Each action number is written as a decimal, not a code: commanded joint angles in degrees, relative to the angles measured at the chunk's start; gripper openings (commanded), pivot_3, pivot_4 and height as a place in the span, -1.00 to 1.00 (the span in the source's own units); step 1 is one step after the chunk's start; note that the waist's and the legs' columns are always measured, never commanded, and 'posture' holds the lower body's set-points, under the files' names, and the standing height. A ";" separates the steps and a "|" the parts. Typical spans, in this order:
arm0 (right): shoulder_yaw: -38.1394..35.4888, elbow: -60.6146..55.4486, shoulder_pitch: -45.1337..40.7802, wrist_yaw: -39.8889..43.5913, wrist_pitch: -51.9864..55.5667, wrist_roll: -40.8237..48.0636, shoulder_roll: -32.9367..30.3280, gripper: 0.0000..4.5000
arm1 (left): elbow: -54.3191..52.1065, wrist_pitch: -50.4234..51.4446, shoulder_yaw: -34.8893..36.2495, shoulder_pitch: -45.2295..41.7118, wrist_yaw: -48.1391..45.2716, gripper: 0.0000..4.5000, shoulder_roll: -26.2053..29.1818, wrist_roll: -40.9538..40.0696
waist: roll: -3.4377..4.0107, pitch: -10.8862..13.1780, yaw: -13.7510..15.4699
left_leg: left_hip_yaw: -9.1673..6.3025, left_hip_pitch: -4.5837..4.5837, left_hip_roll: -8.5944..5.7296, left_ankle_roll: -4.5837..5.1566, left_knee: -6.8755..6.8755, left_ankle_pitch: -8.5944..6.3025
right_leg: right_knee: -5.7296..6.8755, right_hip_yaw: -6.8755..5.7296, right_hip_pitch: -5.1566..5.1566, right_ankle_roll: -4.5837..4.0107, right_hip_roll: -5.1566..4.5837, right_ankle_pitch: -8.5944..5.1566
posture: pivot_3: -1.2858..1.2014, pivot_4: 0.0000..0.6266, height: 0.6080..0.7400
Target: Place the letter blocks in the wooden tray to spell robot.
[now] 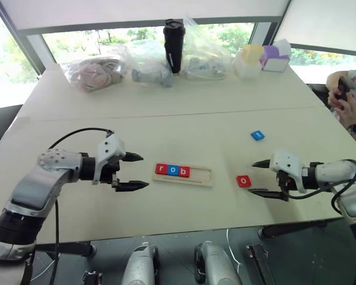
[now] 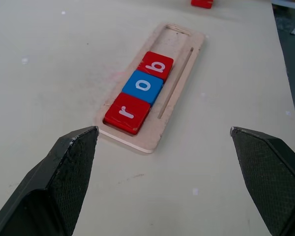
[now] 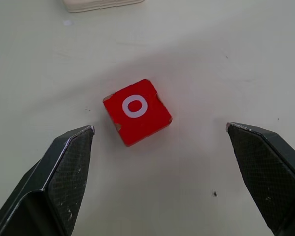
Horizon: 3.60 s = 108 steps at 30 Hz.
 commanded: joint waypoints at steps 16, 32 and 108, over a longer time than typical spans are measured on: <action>3.09 5.96 -4.91 5.04 -5.50 -1.01 1.35 -0.48 | -6.06 1.68 3.74 3.99 3.53 1.00 0.99 -1.15 | 0.00 0.00 0.04 | -0.01 0.45 0.02 -0.02 0.06 -0.01 | 0.01 0.02 0.43 -0.03 -0.04 0.01 | 0.03 -0.52 1.00; 8.35 -14.09 -12.70 -10.61 20.04 1.56 13.31 -0.48 | -2.93 -2.03 -0.75 -2.58 1.15 1.00 -1.15 1.03 | 0.01 0.00 0.26 | 0.06 0.36 0.01 -0.02 0.02 -0.01 | -0.02 0.06 0.33 -0.08 -0.08 0.05 | 0.03 -0.52 1.00; 16.81 -11.51 -17.63 -8.62 21.88 -4.51 15.81 0.98 | -3.96 -3.15 -0.74 1.64 6.51 1.00 -3.16 2.84 | 0.01 0.00 0.01 | 0.08 0.36 0.04 -0.02 0.01 -0.01 | 0.01 0.05 0.29 -0.08 -0.04 0.05 | 0.03 -0.52 1.00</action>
